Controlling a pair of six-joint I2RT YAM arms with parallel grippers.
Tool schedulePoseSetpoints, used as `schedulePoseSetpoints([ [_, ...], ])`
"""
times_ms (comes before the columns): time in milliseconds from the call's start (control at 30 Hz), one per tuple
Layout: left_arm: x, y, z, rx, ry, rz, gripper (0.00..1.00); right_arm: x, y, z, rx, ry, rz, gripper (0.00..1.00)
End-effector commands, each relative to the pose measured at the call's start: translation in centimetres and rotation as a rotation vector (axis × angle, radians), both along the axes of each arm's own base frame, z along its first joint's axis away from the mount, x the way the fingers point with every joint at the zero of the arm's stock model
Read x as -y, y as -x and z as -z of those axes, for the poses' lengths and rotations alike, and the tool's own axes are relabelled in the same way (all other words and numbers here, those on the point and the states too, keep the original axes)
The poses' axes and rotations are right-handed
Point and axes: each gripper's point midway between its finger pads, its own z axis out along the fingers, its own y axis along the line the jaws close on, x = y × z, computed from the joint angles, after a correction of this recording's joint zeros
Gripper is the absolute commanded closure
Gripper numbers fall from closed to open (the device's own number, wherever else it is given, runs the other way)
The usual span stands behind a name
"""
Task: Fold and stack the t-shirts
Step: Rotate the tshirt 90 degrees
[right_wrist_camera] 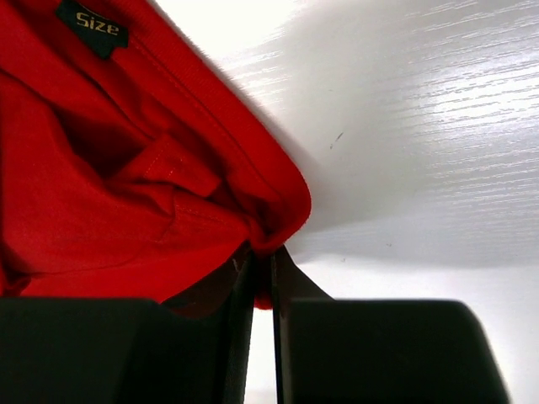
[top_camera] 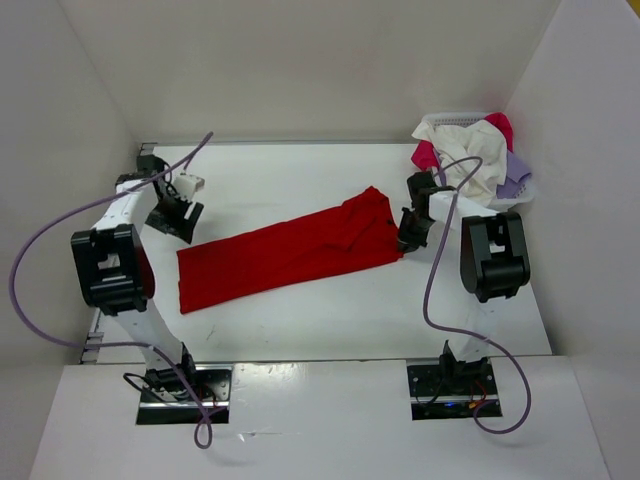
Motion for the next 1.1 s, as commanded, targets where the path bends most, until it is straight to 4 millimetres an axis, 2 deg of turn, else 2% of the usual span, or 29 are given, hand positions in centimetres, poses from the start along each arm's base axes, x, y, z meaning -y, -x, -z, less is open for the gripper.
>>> schedulePoseSetpoints([
  [0, 2.7, 0.1, 3.4, -0.068, 0.109, 0.053, 0.19, -0.6, -0.4, 0.5, -0.010, 0.028, -0.017, 0.85],
  [100, 3.2, 0.2, 4.5, -0.079, 0.119, 0.074, 0.19, -0.6, -0.8, 0.2, 0.000, 0.026, -0.017, 0.83],
  [133, 3.2, 0.9, 5.1, -0.103, 0.115, 0.070, 0.19, -0.7, -1.1, 0.2, 0.002, 0.026, -0.017, 0.83],
  [167, 3.2, 1.0, 5.4, -0.104, 0.112, 0.080, 0.24, -1.0, -0.8, 0.3, -0.007, 0.027, -0.026, 0.83],
  [200, 2.7, 1.6, 6.0, -0.132, 0.087, 0.070, 0.31, -1.3, -1.4, -0.2, 0.014, 0.033, -0.033, 0.83],
  [233, 2.6, 2.4, 6.6, -0.157, 0.079, 0.066, 0.45, -1.2, -1.4, 0.0, 0.003, 0.037, -0.043, 0.83],
  [333, 1.4, 3.9, 7.9, -0.216, 0.010, 0.054, 0.73, -2.3, -2.4, -0.8, 0.024, 0.072, -0.073, 0.83],
  [367, 0.9, 4.2, 8.2, -0.222, -0.005, 0.041, 0.92, -2.4, -2.4, -0.8, 0.016, 0.086, -0.089, 0.85],
  [433, -0.5, 5.7, 8.6, -0.248, -0.016, -0.001, 1.00, -2.8, -4.4, -1.9, 0.061, 0.103, -0.104, 0.87],
  [533, -1.1, 7.7, 8.3, -0.273, -0.011, -0.012, 1.00, -3.0, -7.5, -2.6, 0.086, 0.129, -0.118, 0.89],
  [567, -0.7, 8.7, 8.1, -0.285, 0.000, 0.022, 0.98, -3.6, -9.8, -3.0, 0.104, 0.126, -0.117, 0.91],
  [600, -0.5, 8.8, 7.7, -0.278, 0.006, 0.037, 0.97, -3.6, -11.2, -3.2, 0.119, 0.142, -0.122, 0.91],
  [633, 0.2, 9.6, 7.6, -0.280, 0.032, 0.054, 0.97, -4.1, -15.0, -3.6, 0.176, 0.151, -0.111, 0.91],
  [667, 0.3, 9.9, 7.5, -0.280, 0.033, 0.054, 0.95, -4.7, -16.6, -3.9, 0.199, 0.162, -0.124, 0.91],
  [700, 0.7, 10.4, 7.4, -0.289, 0.049, 0.071, 0.93, -4.6, -17.2, -4.0, 0.174, 0.181, -0.122, 0.91],
  [733, 1.3, 11.0, 7.3, -0.302, 0.062, 0.084, 0.92, -6.1, -22.1, -11.2, 0.402, 0.196, -0.122, 0.91],
  [767, 1.6, 11.1, 7.3, -0.311, 0.064, 0.093, 0.90, -5.5, -22.2, -6.6, 0.321, 0.248, -0.120, 0.91],
  [833, 2.6, 11.6, 7.2, -0.335, 0.080, 0.127, 0.87, -7.6, -25.3, -9.1, 0.471, 0.148, -0.104, 0.83],
  [867, 3.3, 11.7, 7.2, -0.337, 0.104, 0.140, 0.84, -7.8, -26.0, -9.4, 0.501, 0.141, -0.100, 0.74],
  [900, 3.9, 12.1, 7.1, -0.357, 0.119, 0.154, 0.81, -8.2, -26.6, -8.4, 0.510, 0.127, -0.105, 0.56],
  [933, 4.4, 12.3, 7.1, -0.364, 0.128, 0.167, 0.78, -8.8, -27.5, -9.3, 0.559, 0.101, -0.118, 0.01],
  [967, 5.2, 12.1, 7.1, -0.363, 0.133, 0.193, 0.75, -9.5, -27.6, -10.0, 0.583, 0.073, -0.157, 0.00],
  [1000, 5.4, 12.3, 7.0, -0.373, 0.134, 0.202, 0.70, -9.4, -27.6, -11.6, 0.610, 0.073, -0.162, 0.00],
  [1067, 5.8, 12.4, 7.2, -0.385, 0.138, 0.189, 0.69, -9.5, -26.7, -13.5, 0.614, 0.101, -0.169, 0.00],
])
